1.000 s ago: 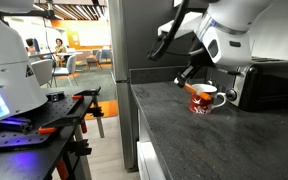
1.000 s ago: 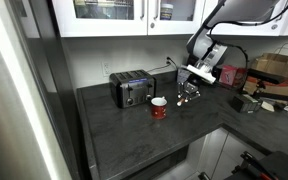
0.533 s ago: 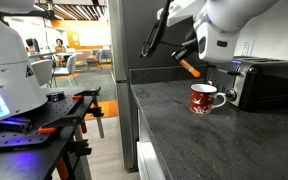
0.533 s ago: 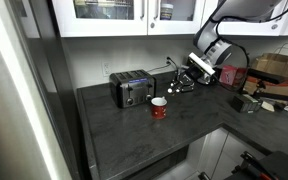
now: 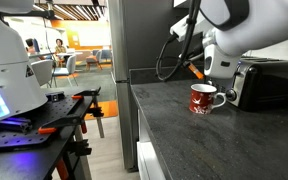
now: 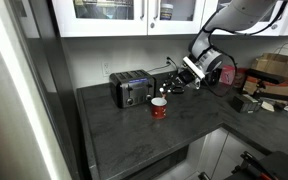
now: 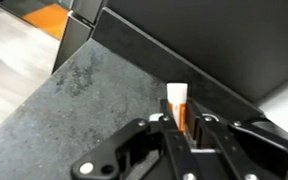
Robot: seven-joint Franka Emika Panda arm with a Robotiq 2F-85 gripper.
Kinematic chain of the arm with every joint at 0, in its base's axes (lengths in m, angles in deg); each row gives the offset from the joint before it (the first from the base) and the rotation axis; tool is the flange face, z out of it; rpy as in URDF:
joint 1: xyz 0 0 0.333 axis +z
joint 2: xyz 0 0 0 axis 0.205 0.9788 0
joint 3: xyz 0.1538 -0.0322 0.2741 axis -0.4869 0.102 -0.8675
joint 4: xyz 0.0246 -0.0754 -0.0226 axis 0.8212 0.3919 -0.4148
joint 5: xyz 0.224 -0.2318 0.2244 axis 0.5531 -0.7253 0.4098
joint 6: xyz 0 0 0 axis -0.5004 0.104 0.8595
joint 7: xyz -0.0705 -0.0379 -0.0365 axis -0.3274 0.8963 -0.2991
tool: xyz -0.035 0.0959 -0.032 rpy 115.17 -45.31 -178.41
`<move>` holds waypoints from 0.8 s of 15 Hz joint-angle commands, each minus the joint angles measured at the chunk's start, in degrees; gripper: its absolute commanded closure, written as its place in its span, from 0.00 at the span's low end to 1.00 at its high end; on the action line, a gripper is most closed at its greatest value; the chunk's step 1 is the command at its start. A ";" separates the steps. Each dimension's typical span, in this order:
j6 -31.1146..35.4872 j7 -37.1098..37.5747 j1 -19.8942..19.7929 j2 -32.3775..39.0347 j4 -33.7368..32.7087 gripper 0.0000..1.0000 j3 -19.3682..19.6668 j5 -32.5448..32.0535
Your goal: Put the marker in the mug
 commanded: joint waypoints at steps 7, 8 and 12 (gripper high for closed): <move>-3.27 1.49 2.23 11.60 -11.74 0.95 1.42 2.51; -2.12 0.17 2.34 11.72 -11.86 0.95 1.45 2.79; 1.08 -3.70 3.07 9.35 -10.86 0.50 1.64 2.88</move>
